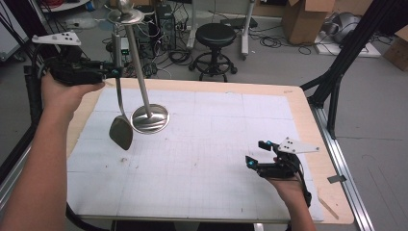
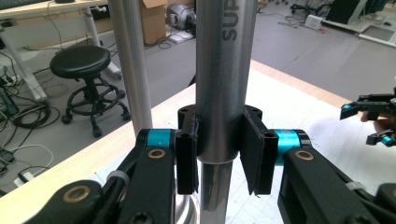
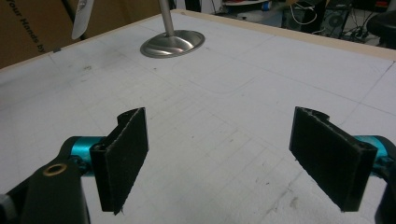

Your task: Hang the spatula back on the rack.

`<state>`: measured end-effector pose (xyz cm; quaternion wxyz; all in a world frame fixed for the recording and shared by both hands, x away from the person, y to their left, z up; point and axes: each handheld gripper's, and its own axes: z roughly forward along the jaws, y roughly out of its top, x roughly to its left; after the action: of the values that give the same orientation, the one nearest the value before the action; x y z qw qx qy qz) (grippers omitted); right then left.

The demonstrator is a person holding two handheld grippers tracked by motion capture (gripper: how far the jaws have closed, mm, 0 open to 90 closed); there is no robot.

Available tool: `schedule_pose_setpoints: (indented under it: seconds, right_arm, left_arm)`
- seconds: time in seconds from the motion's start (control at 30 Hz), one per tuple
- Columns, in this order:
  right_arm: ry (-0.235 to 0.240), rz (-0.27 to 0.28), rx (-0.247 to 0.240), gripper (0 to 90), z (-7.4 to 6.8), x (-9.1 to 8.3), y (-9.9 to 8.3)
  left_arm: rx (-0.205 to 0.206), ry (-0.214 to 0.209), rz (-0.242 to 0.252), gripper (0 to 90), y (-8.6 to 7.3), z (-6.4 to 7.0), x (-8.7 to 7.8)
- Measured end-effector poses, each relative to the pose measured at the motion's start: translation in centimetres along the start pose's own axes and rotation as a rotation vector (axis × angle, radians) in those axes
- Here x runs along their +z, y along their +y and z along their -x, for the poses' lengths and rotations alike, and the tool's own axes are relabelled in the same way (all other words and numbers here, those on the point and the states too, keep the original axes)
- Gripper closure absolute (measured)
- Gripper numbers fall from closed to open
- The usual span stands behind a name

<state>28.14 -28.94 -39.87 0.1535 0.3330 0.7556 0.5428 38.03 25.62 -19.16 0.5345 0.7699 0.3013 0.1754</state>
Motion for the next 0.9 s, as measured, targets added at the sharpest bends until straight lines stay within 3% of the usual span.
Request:
schedule_pose_setpoints:
  seconds: [0.47, 0.9]
  right_arm:
    - [0.0, -0.009, 0.003, 18.5, 0.0, 0.1, -0.1]
    - [0.004, -0.016, -0.001, 18.5, 0.0, 0.3, -0.2]
  left_arm:
    - [-0.01, 0.03, -0.032, 69.3, -0.2, -0.8, 0.9]
    - [-0.02, 0.027, -0.011, 69.1, -1.0, -1.6, 1.1]
